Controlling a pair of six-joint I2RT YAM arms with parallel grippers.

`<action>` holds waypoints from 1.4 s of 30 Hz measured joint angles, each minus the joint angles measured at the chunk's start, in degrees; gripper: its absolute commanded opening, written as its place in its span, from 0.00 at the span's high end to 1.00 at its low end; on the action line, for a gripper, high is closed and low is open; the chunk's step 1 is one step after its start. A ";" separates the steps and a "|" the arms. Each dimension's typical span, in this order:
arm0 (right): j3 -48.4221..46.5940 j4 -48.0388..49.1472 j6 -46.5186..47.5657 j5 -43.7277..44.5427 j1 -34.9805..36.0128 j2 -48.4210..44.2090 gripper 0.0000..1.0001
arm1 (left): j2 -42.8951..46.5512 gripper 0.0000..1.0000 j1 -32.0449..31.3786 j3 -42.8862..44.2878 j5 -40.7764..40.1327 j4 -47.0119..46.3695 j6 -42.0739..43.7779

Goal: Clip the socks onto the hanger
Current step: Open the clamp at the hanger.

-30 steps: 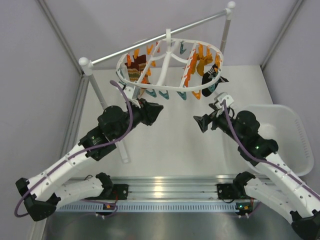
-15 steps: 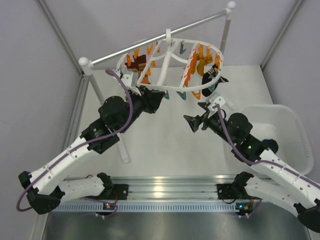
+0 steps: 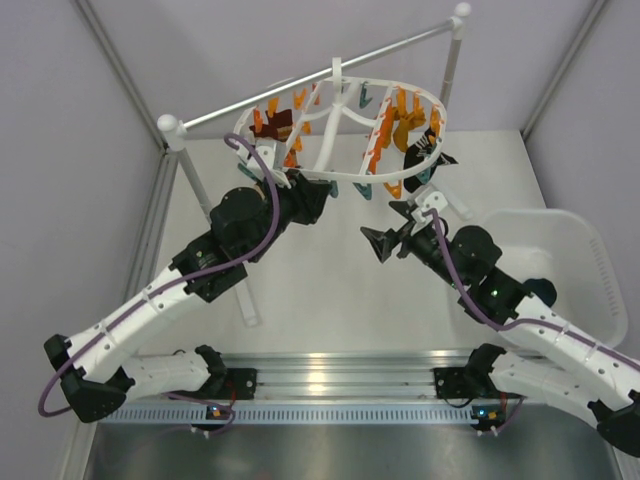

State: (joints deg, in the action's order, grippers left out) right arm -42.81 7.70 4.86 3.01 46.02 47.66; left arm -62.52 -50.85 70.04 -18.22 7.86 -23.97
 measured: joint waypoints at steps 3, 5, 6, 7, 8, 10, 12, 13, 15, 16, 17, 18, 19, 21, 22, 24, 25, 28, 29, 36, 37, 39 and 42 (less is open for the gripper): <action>-0.79 0.74 0.00 0.00 0.44 0.61 0.20 | -0.13 0.64 -0.02 0.42 -0.81 0.02 0.00; -1.29 1.33 -0.02 0.02 0.74 1.22 0.19 | -0.13 0.62 -0.04 0.48 -1.05 0.04 0.02; -1.51 1.55 -0.02 0.00 0.85 1.53 0.19 | -0.13 0.60 -0.07 0.48 -1.20 0.09 0.04; -1.84 1.92 -0.04 0.00 1.01 2.03 0.19 | -0.13 0.59 -0.09 0.48 -1.33 0.22 0.04; -2.19 2.16 -0.07 0.00 1.20 2.49 0.19 | -0.13 0.57 -0.09 0.48 -1.57 0.35 0.04; -2.73 2.73 -0.26 0.02 1.44 3.30 0.19 | -0.11 0.57 -0.15 0.48 -2.03 0.37 0.07; -3.10 3.52 -0.63 0.17 1.55 4.11 0.18 | -0.11 0.57 -0.13 0.48 -2.38 0.39 0.09; -3.17 3.87 -0.74 0.22 1.62 4.37 0.18 | -0.11 0.57 -0.13 0.48 -2.51 0.39 0.09; -3.37 4.35 -1.11 0.44 1.62 5.09 0.17 | -0.11 0.59 -0.15 0.48 -2.75 0.39 0.15; -3.45 4.83 -1.33 0.48 1.68 5.44 0.17 | -0.11 0.59 -0.13 0.48 -2.91 0.39 0.26; -3.50 5.09 -1.49 0.55 1.77 5.70 0.16 | -0.11 0.60 -0.13 0.48 -3.13 0.39 0.39; -3.50 5.42 -1.53 0.59 1.90 5.97 0.16 | -0.11 0.60 -0.13 0.48 -3.30 0.39 0.55; -3.52 5.86 -1.53 0.61 2.01 6.21 0.15 | -0.11 0.60 -0.13 0.48 -3.34 0.39 0.61; -3.82 6.69 -1.51 0.63 2.36 6.91 0.15 | -0.11 0.61 -0.13 0.48 -3.34 0.39 0.87; -3.93 7.45 -1.51 0.61 2.51 7.23 0.15 | -0.11 0.61 -0.13 0.48 -3.34 0.39 0.96; -4.17 9.40 -1.42 0.61 2.93 7.89 0.15 | -0.11 0.61 -0.15 0.48 -3.32 0.39 1.18; -4.17 10.58 -1.38 0.50 3.08 8.17 0.15 | -0.11 0.61 -0.13 0.48 -3.32 0.39 1.20; -4.13 14.49 -0.76 -0.09 3.58 9.01 0.16 | -0.11 0.61 -0.13 0.48 -3.32 0.39 1.38; -4.11 15.87 -0.46 -0.26 3.78 9.31 0.16 | -0.11 0.61 -0.15 0.48 -3.30 0.39 1.40; -4.11 20.90 1.22 -1.31 4.22 11.34 0.16 | -0.11 0.61 -0.15 0.48 -3.30 0.39 1.44; -4.11 21.18 1.57 -1.40 4.22 11.72 0.16 | -0.11 0.61 -0.13 0.48 -3.30 0.39 1.46; -4.11 21.84 2.10 -1.46 4.22 12.44 0.16 | -0.11 0.62 -0.13 0.48 -3.30 0.39 1.53; -4.11 22.53 2.71 -1.60 4.24 13.38 0.18 | -0.11 0.62 -0.13 0.48 -3.37 0.42 1.66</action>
State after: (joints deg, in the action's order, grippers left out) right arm -46.92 30.24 7.57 1.41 50.26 61.04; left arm -62.63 -50.98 70.52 -21.58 8.27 -22.31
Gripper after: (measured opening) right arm 0.833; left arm 0.381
